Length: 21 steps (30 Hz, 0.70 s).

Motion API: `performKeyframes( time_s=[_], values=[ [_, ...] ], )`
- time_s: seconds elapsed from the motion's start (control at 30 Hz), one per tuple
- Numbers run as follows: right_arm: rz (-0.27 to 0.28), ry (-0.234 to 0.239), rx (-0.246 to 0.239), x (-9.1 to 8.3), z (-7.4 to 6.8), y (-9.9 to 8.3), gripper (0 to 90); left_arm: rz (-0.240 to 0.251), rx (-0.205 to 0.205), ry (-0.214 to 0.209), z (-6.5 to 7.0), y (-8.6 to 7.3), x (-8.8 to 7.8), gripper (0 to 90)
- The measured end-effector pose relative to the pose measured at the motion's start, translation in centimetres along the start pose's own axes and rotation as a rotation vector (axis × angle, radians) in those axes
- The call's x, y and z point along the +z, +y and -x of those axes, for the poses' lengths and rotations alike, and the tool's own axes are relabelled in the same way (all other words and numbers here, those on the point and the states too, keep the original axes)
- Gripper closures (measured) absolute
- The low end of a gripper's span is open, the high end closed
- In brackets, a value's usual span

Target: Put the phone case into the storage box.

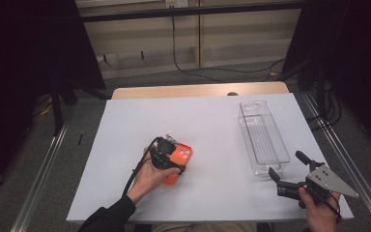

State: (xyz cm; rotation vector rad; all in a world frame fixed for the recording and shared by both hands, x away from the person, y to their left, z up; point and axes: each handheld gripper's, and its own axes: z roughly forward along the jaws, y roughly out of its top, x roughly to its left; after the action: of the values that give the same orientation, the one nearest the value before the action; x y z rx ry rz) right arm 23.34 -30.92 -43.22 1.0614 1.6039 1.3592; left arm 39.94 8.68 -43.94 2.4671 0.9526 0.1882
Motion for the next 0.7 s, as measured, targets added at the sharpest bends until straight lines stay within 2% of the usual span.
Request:
performKeyframes(
  time_s=[0.2,0.23,0.3,0.57,0.7],
  values=[
    [-0.001,0.001,-0.002,0.04,0.02,-0.02,0.0,0.006,-0.018,-0.021,-0.16,-0.1,-0.24,12.2],
    [-0.001,0.0,-0.002,0.04,0.02,-0.01,0.0,0.006,-0.003,-0.013,-0.23,-0.1,-0.29,12.4],
    [-0.001,-0.001,-0.001,0.03,0.02,-0.01,0.0,0.006,0.002,-0.017,-0.26,-0.11,-0.34,12.7],
    [-0.001,0.0,0.002,0.01,0.03,-0.01,0.0,0.018,0.018,-0.025,-0.07,-0.16,-0.53,13.4],
    [0.001,0.0,0.003,0.01,0.02,0.0,0.0,0.04,0.019,-0.021,0.01,-0.16,-0.77,13.4]
  ],
)
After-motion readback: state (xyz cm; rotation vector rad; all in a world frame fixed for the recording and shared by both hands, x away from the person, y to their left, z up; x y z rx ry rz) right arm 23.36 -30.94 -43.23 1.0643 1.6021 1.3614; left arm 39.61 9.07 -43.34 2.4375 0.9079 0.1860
